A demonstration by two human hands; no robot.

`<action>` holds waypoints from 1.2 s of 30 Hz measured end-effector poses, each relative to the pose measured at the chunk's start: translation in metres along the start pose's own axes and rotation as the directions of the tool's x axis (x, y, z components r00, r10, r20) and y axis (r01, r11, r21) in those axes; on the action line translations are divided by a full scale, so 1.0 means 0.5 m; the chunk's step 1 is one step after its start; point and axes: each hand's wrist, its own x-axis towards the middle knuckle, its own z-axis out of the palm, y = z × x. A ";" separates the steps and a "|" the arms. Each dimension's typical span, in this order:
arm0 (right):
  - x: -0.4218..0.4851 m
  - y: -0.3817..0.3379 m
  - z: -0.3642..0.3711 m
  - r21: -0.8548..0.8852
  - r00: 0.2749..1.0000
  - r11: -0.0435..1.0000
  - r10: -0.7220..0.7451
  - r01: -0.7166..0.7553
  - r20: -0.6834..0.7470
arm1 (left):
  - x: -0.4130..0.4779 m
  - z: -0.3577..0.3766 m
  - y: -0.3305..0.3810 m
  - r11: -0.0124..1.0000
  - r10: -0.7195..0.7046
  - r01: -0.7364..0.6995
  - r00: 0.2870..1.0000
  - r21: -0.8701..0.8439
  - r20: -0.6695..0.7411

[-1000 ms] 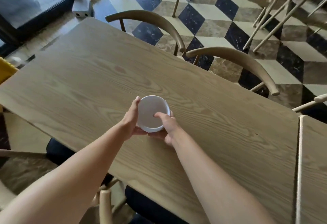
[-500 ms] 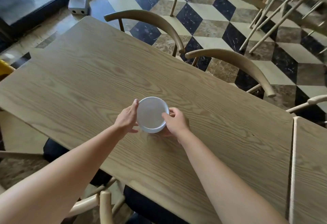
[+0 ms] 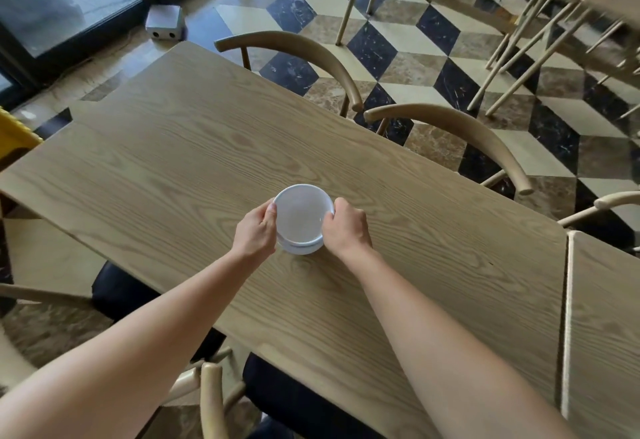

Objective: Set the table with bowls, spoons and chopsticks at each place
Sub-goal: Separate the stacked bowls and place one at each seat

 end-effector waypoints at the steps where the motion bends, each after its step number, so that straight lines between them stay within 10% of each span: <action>1: -0.004 0.000 -0.004 0.018 1.000 1.000 0.004 -0.004 0.000 | -0.001 -0.001 0.004 1.000 0.020 -0.021 1.000 -0.010 -0.023; 13: -0.142 0.063 -0.096 0.398 0.991 0.910 0.132 -0.113 -0.020 | -0.089 0.049 0.052 0.969 0.013 0.017 0.993 -0.247 0.120; 23: -0.319 0.292 -0.089 0.580 0.928 0.741 0.366 -0.339 0.075 | -0.236 0.191 -0.013 0.985 -0.040 0.113 0.877 -0.127 0.478; 36: -0.410 0.414 -0.026 0.680 0.851 0.522 0.409 -0.515 0.331 | -0.321 0.260 -0.112 0.988 -0.157 0.142 0.876 0.068 0.456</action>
